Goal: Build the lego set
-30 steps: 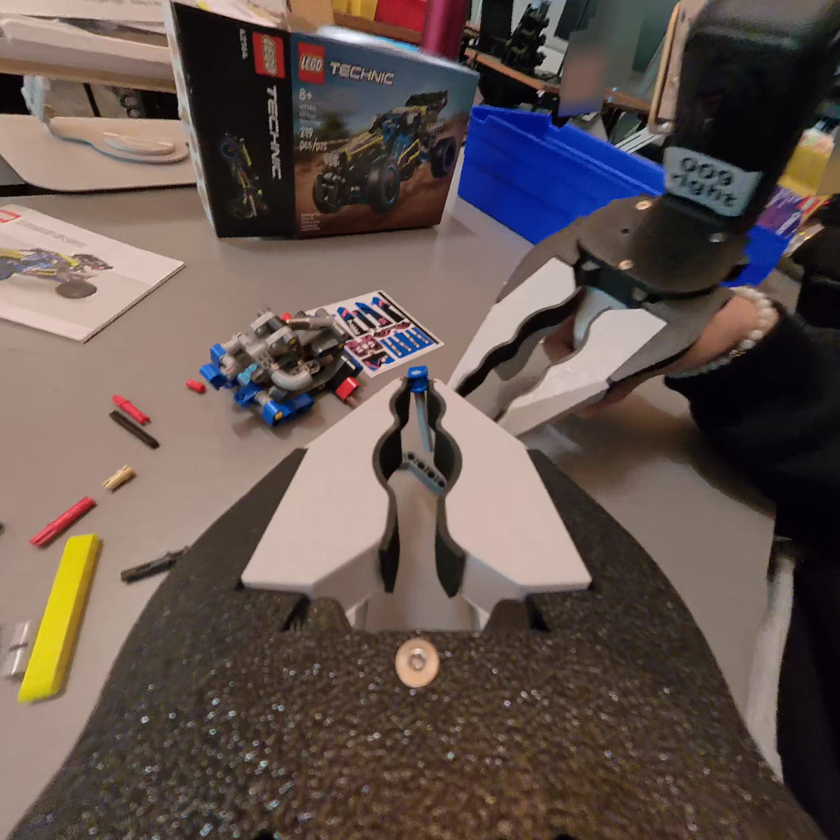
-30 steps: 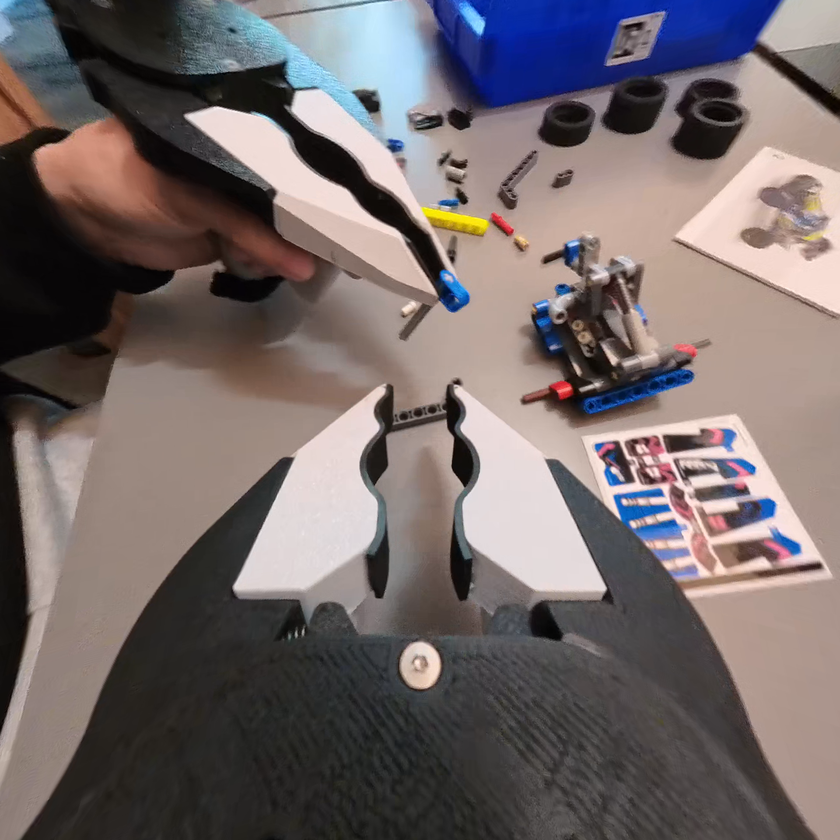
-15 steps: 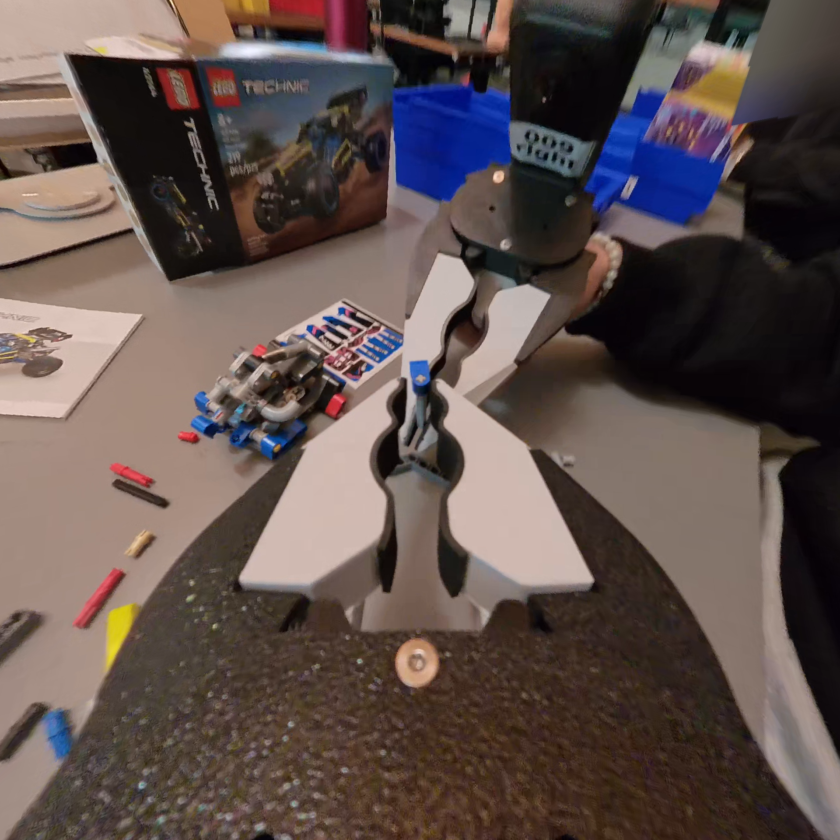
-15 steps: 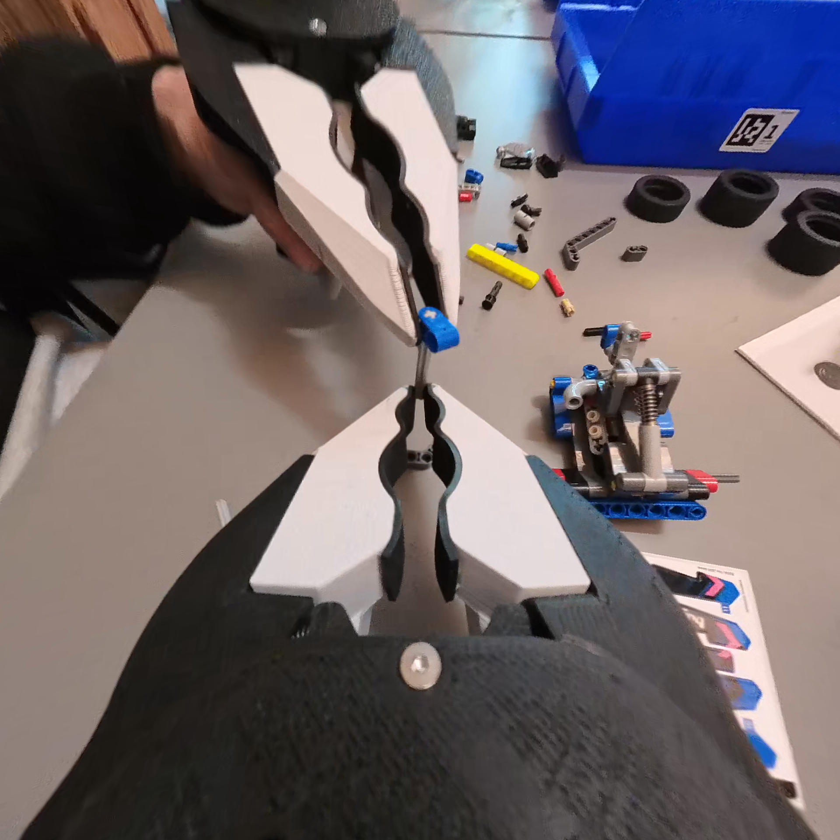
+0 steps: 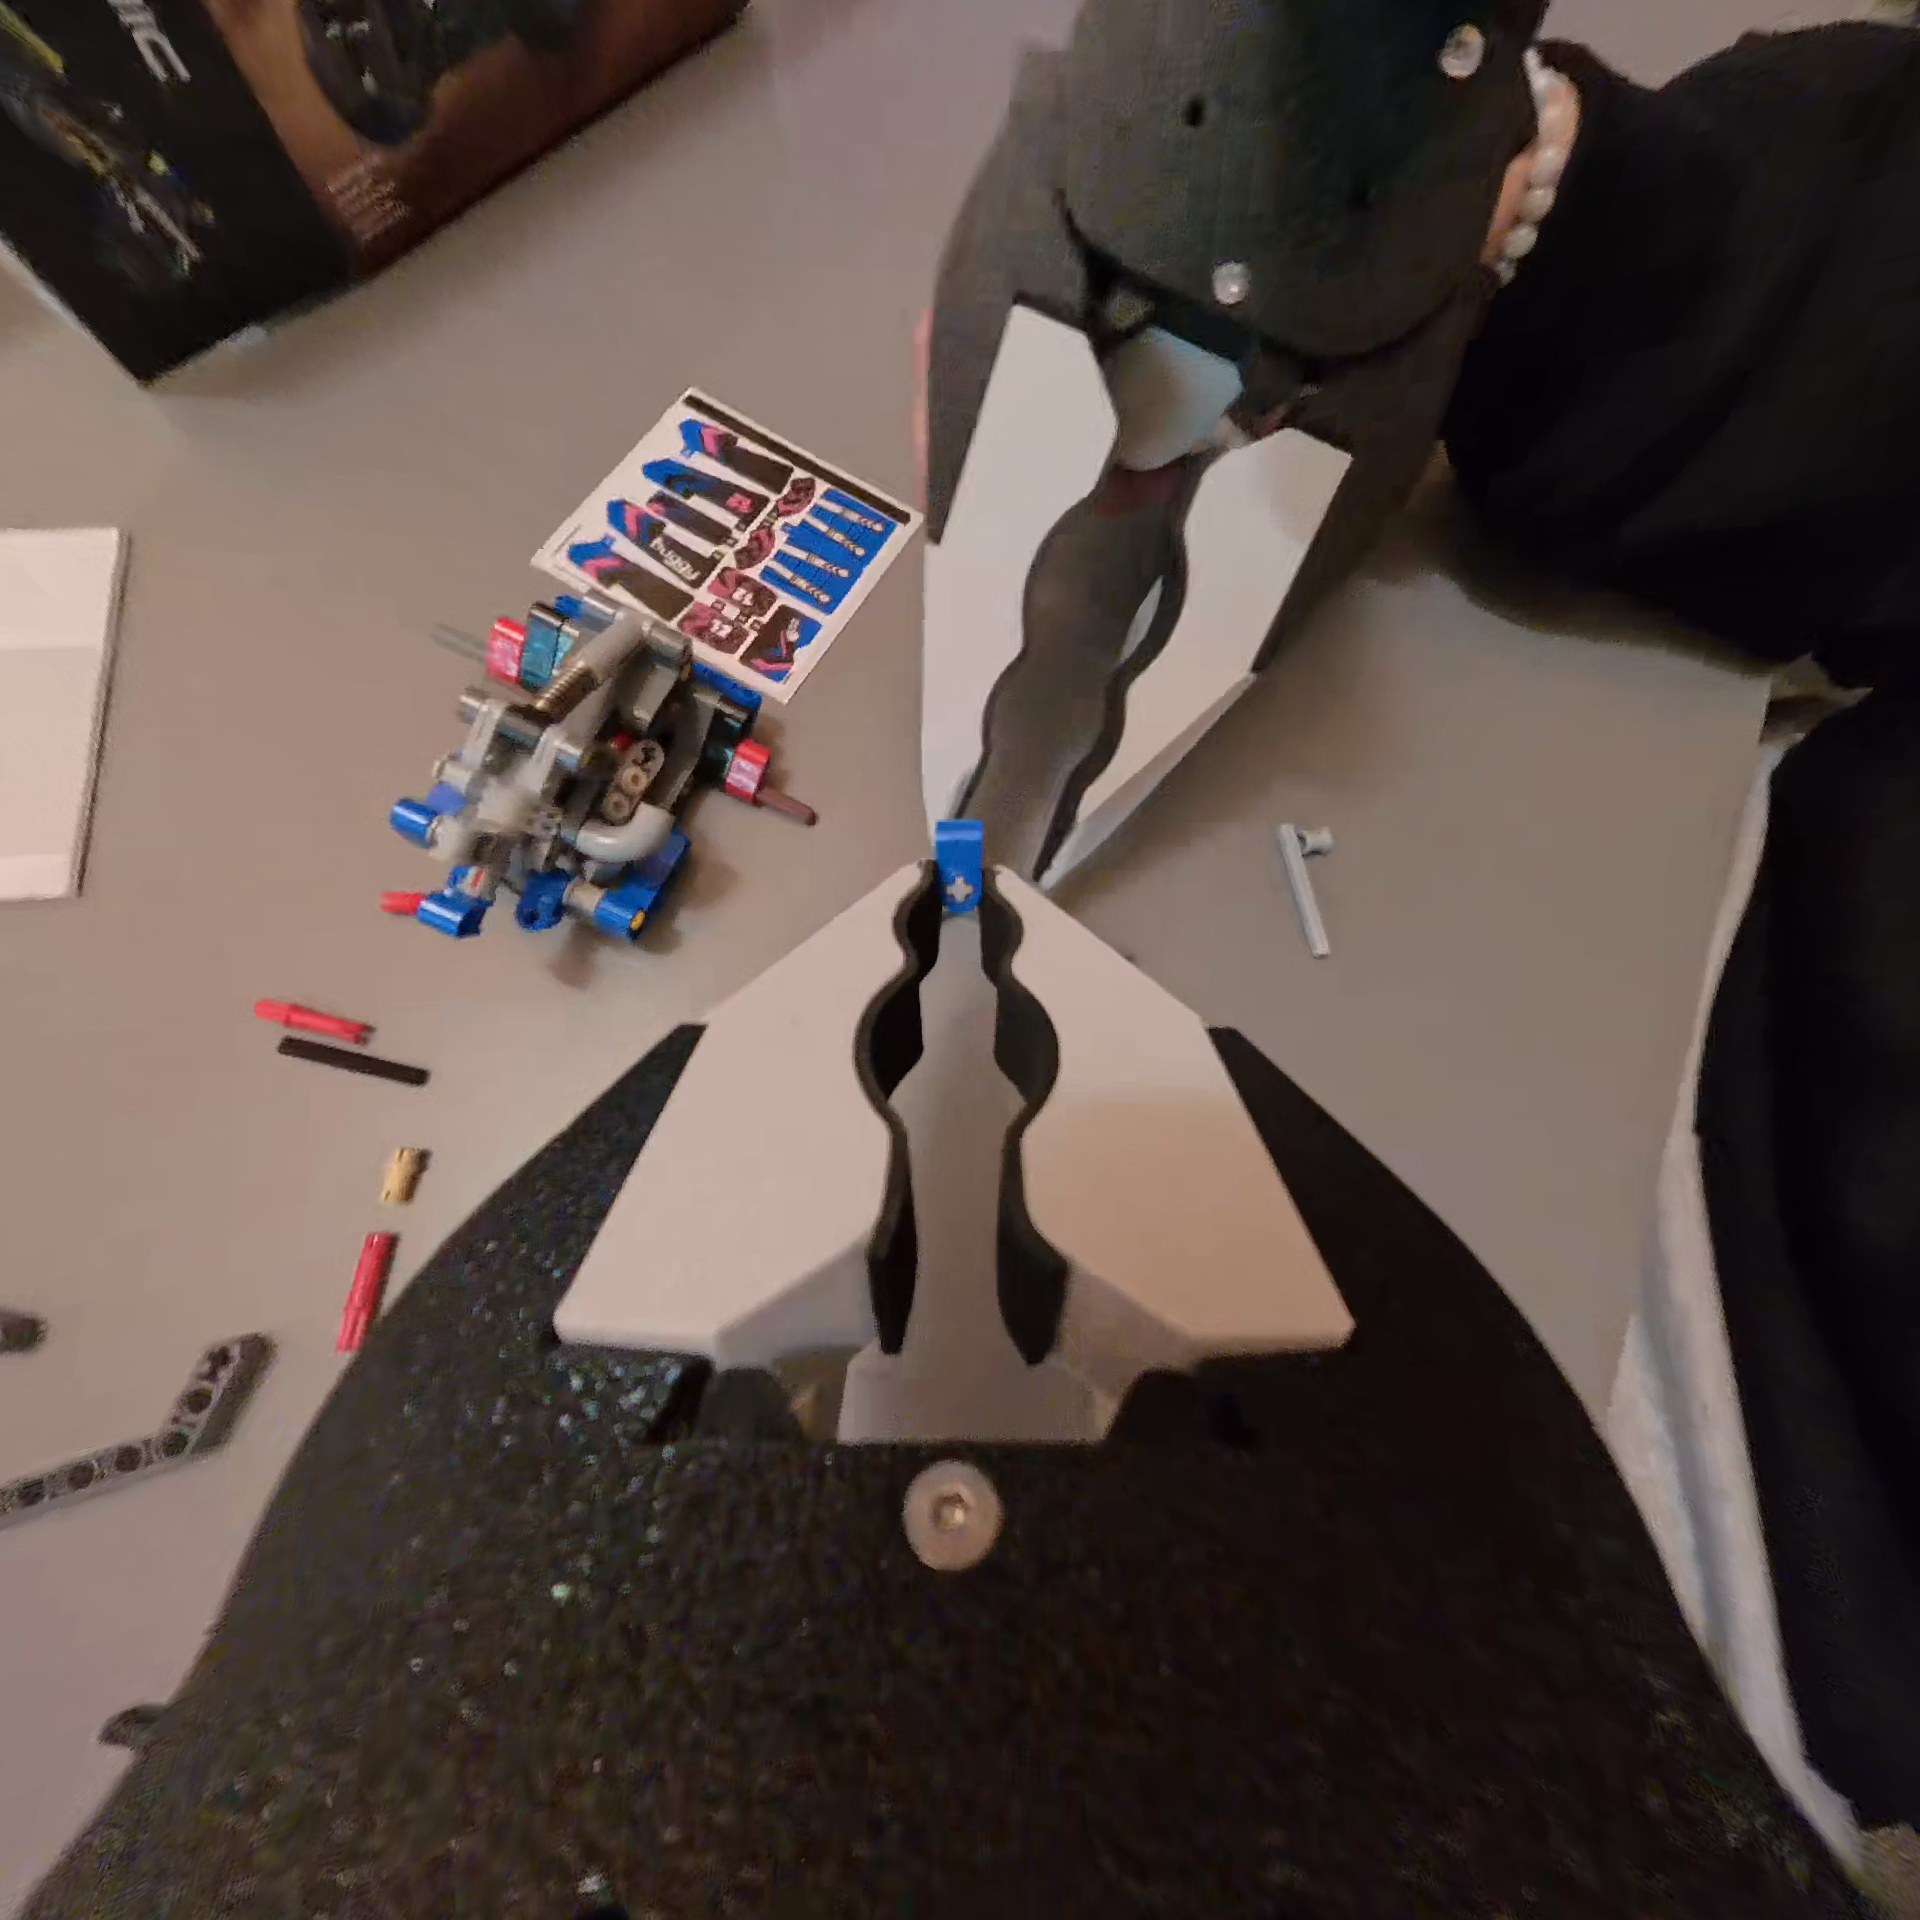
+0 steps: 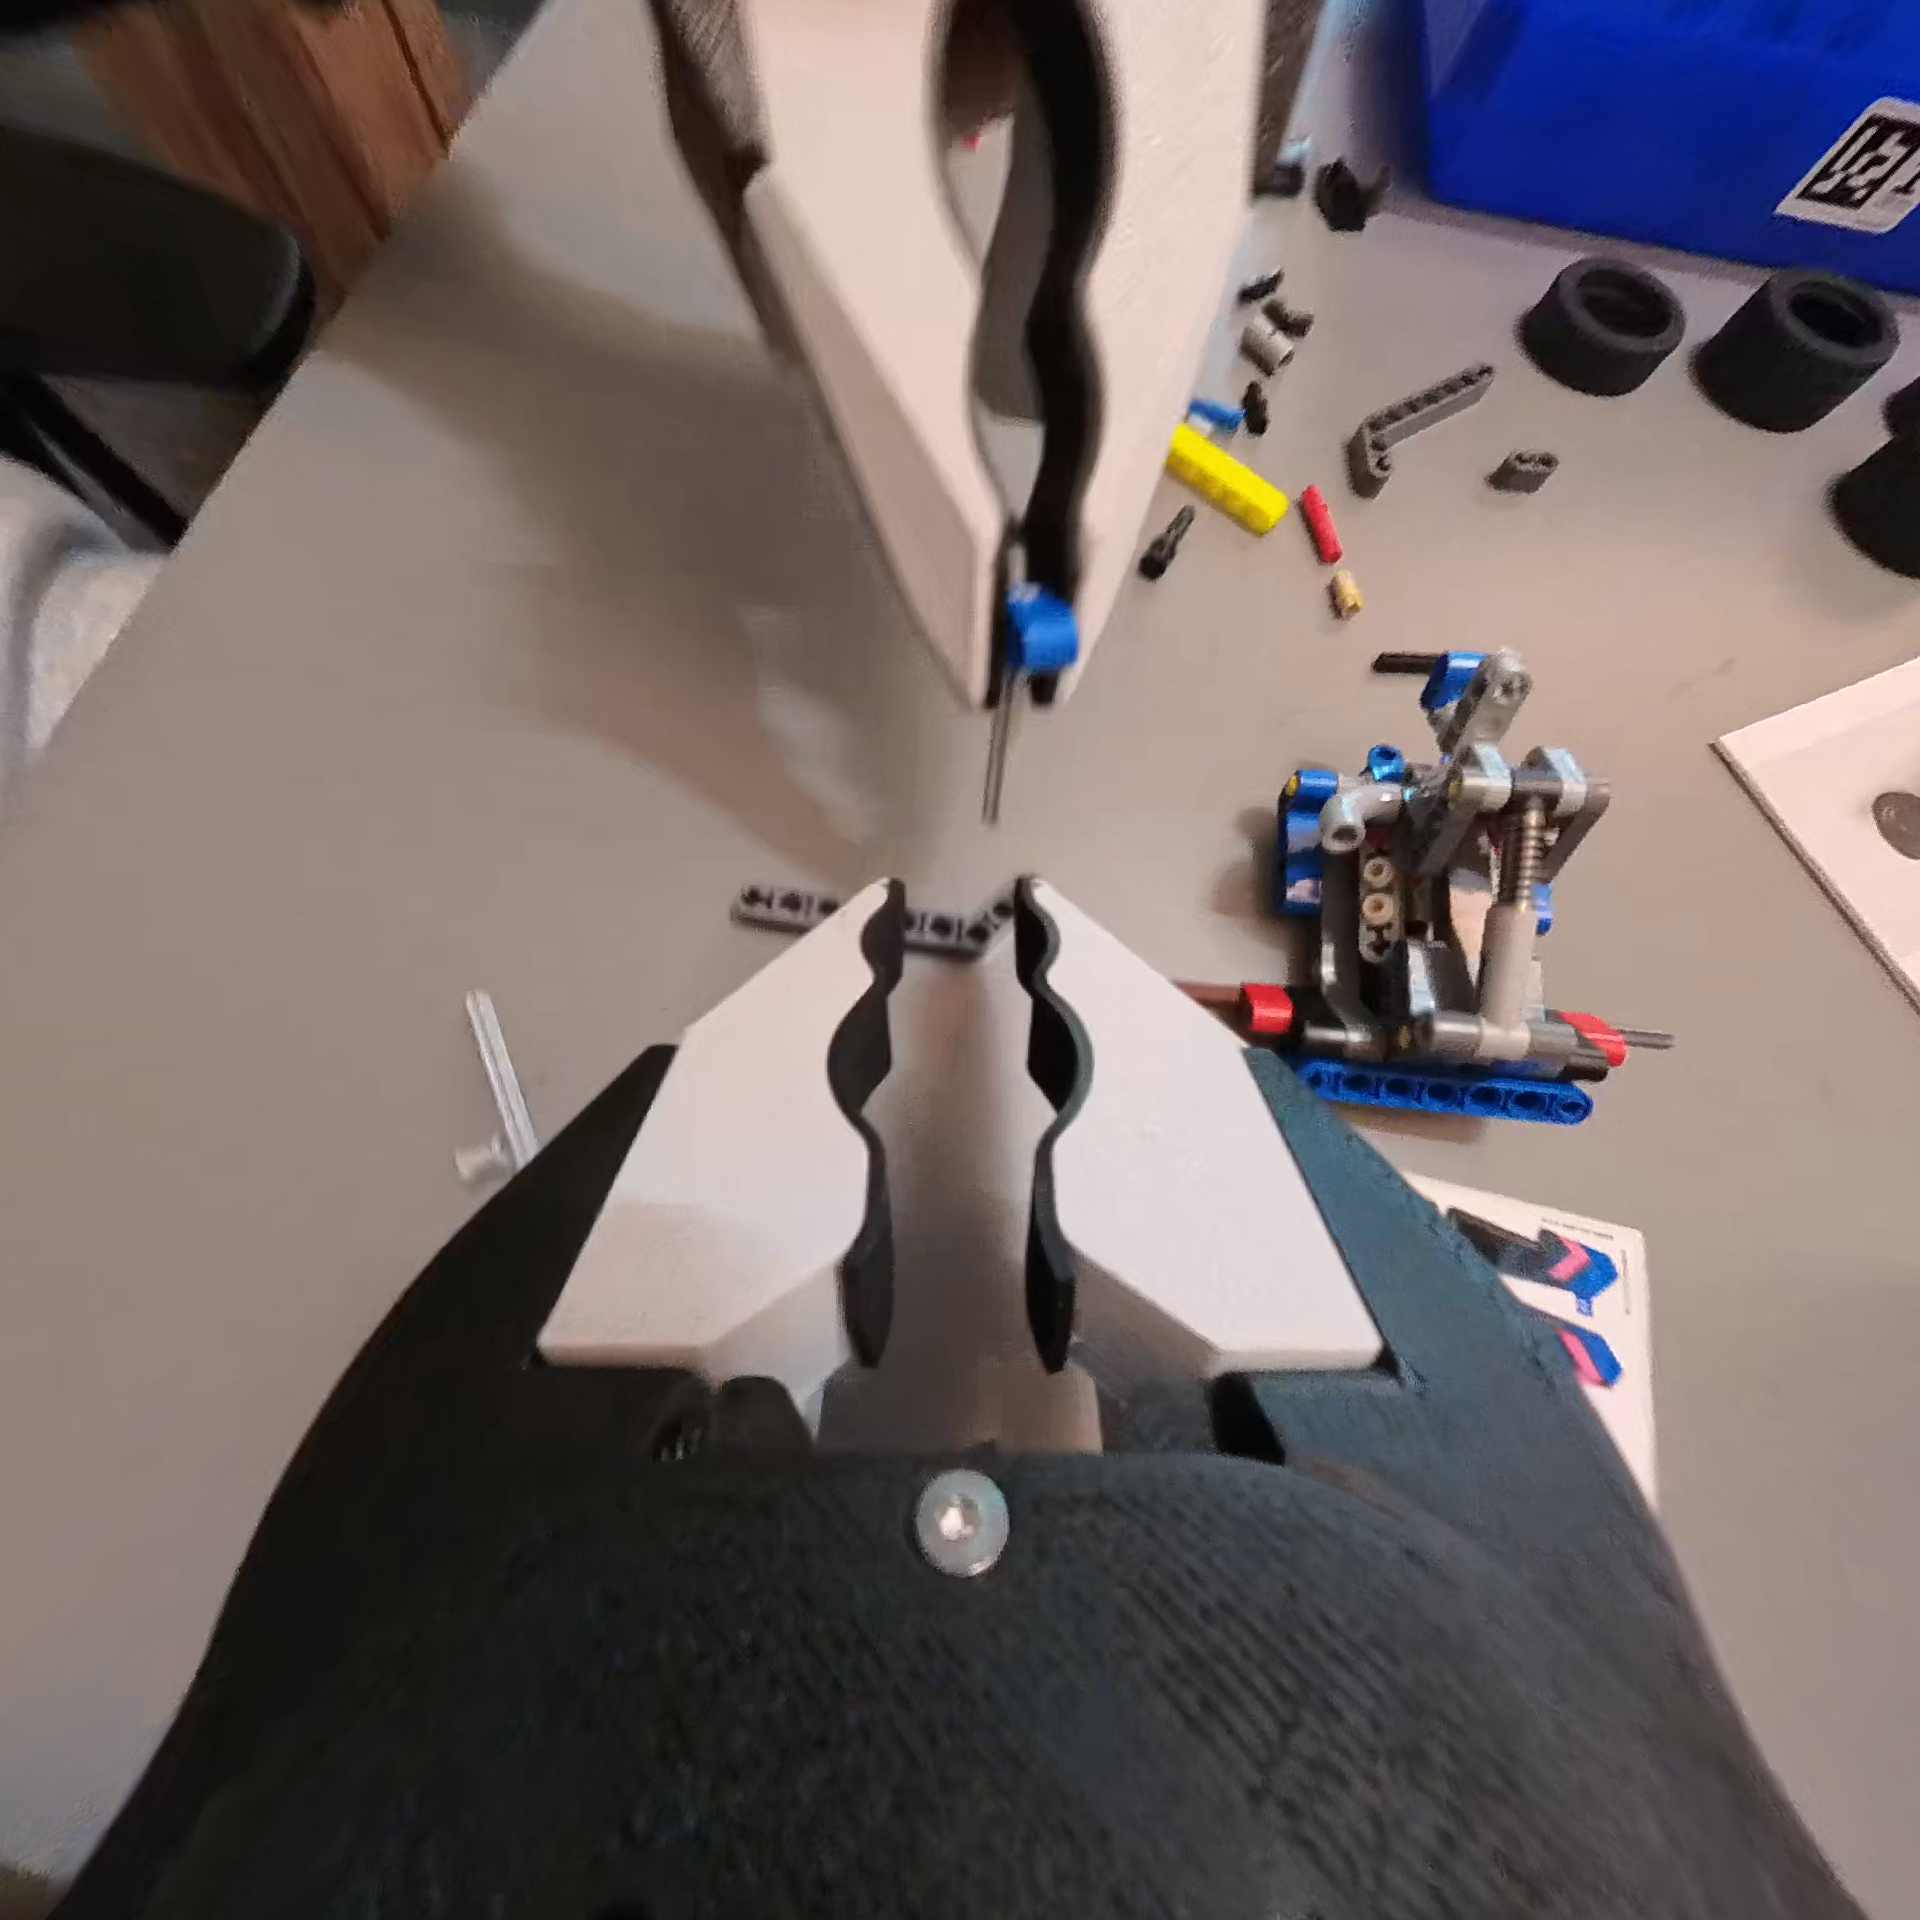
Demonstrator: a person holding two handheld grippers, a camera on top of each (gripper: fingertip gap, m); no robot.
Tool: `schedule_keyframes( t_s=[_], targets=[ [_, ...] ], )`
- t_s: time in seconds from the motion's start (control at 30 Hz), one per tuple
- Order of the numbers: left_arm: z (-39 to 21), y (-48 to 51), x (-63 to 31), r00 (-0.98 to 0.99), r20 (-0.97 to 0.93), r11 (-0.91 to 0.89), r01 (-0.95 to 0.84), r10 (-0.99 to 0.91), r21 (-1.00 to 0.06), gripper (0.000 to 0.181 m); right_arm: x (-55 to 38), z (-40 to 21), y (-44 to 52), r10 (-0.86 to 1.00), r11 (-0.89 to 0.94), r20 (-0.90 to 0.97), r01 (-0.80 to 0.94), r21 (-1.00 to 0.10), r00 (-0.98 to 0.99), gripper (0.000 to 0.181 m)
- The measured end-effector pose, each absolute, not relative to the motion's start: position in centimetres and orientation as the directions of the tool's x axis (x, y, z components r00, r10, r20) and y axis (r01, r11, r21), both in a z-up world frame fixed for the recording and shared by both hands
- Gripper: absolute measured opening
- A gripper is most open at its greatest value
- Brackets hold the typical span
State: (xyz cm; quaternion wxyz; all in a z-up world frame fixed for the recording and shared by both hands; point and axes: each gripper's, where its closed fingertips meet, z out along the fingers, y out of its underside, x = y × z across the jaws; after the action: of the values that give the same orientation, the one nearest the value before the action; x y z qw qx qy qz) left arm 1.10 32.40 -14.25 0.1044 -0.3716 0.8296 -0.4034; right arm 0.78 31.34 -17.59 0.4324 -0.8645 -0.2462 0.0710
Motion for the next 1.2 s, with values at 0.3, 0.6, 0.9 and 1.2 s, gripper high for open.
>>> schedule_keyframes(
  t_s=[0.3, 0.6, 0.9, 1.2],
  targets=[
    [-16.4, 33.5, 2.2, -0.619, 0.172, 0.404, -0.673, -0.767, -0.62, 0.004, 0.5, -19.7, 31.5, 0.47, -0.528, 0.181, 0.439, -0.727, 0.864, 0.028],
    [-17.0, 33.0, 2.0, -0.691, 0.12, 0.524, -0.639, -0.713, -0.563, 0.004, -1.7, -18.7, 30.7, 0.557, -0.331, 0.412, 0.648, -0.686, 0.721, 0.038],
    [-17.6, 32.8, 1.9, -0.722, 0.15, 0.571, -0.641, -0.676, -0.513, 0.004, -1.5, -18.3, 31.2, 0.636, -0.203, 0.499, 0.752, -0.628, 0.589, 0.025],
    [-17.6, 32.4, 1.7, -0.833, 0.05, 0.682, -0.483, -0.55, -0.548, 0.004, -1.4, -19.6, 31.7, 0.609, -0.219, 0.523, 0.76, -0.612, 0.596, 0.008]
  ],
)
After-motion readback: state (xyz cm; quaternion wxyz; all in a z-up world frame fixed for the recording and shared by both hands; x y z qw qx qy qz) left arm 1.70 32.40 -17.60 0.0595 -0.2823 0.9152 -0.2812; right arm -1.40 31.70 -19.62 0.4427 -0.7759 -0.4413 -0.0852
